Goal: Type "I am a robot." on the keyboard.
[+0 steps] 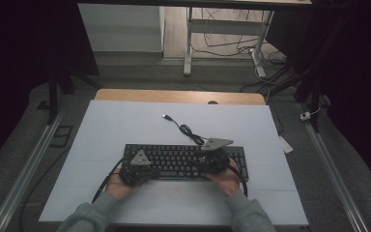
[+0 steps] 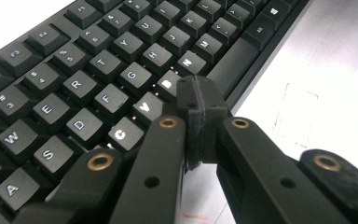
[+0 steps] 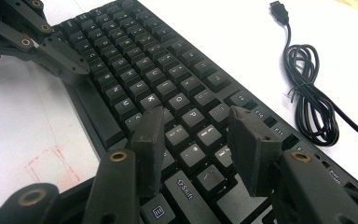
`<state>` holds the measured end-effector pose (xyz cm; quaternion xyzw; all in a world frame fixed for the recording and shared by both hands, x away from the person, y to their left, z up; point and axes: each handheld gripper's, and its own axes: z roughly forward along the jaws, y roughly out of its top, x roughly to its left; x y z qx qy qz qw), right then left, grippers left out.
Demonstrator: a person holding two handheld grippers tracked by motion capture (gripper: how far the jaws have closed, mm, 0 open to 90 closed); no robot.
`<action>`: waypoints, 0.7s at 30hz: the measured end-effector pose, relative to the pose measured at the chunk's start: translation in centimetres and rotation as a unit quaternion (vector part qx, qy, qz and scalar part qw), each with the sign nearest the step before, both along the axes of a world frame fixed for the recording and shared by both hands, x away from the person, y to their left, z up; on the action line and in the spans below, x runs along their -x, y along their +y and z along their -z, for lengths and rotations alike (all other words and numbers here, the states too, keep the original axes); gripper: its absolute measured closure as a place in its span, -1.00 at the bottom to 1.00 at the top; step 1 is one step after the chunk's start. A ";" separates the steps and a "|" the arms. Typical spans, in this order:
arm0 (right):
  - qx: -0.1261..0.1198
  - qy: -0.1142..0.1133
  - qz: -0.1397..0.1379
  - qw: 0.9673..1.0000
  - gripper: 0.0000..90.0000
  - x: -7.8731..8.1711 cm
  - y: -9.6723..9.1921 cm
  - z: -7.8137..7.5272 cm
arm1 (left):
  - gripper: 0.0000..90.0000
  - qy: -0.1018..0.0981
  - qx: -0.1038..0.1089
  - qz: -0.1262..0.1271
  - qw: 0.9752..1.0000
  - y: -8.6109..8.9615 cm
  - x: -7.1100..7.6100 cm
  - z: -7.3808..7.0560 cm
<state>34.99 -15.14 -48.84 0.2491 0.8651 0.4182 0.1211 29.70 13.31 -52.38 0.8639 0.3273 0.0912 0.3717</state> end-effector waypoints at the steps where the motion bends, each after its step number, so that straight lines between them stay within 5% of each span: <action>1: 0.000 0.000 0.000 1.000 0.25 0.0 0.0 0.0 | 0.98 0.000 0.000 0.001 1.000 0.0 0.0 0.0; 14: 0.001 0.001 0.000 1.000 0.25 -0.1 0.0 0.1 | 0.98 0.007 -0.001 0.000 1.000 -0.1 -0.1 0.3; 21: 0.000 0.000 0.000 1.000 0.25 0.0 0.0 0.0 | 0.97 -0.010 0.006 -0.003 1.000 0.1 0.1 -0.2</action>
